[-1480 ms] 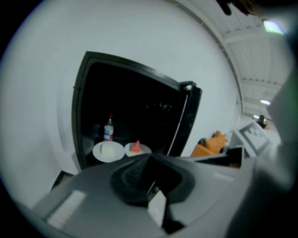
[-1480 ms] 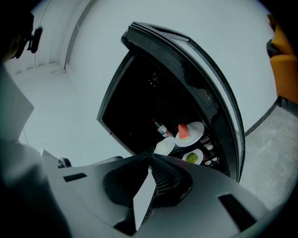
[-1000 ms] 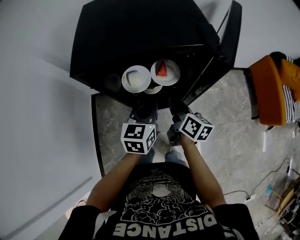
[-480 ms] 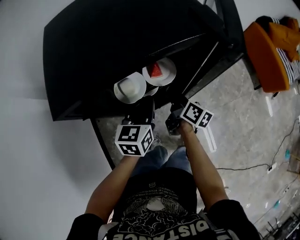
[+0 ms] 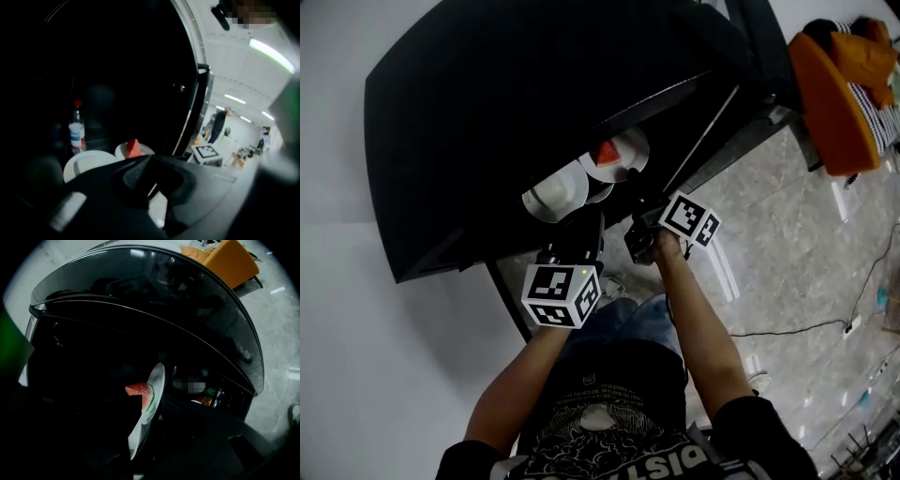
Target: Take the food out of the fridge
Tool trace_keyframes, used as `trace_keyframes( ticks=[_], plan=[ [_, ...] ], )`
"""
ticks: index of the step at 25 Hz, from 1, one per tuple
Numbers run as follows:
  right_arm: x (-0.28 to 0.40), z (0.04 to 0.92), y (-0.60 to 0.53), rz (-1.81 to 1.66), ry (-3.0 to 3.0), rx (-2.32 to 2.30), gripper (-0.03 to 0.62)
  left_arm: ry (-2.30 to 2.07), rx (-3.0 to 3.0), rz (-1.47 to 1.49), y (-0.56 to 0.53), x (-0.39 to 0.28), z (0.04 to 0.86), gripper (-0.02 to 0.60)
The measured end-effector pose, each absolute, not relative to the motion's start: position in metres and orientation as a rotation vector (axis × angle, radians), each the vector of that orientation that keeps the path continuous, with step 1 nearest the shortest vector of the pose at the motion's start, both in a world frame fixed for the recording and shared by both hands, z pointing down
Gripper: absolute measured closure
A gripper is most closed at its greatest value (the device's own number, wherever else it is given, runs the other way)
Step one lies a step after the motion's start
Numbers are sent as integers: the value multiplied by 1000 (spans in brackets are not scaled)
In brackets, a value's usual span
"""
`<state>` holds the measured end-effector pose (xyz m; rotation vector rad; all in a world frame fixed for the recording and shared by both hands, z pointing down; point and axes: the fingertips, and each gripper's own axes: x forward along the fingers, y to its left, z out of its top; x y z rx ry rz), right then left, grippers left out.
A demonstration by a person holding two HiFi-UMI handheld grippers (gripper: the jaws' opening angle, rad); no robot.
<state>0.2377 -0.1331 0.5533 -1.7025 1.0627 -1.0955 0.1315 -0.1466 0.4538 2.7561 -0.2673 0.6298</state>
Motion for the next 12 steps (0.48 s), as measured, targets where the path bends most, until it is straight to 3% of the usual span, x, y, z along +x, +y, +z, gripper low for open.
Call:
trace_keyframes(
  ticks=[7,12],
  plan=[
    [240,561,-142,-1161,999,-1621,496,-288,2750,631,-156,130,456,580],
    [241,570,-141,-1234,909,-1607,565,-292,2742,625,-156,132,454,580]
  ],
)
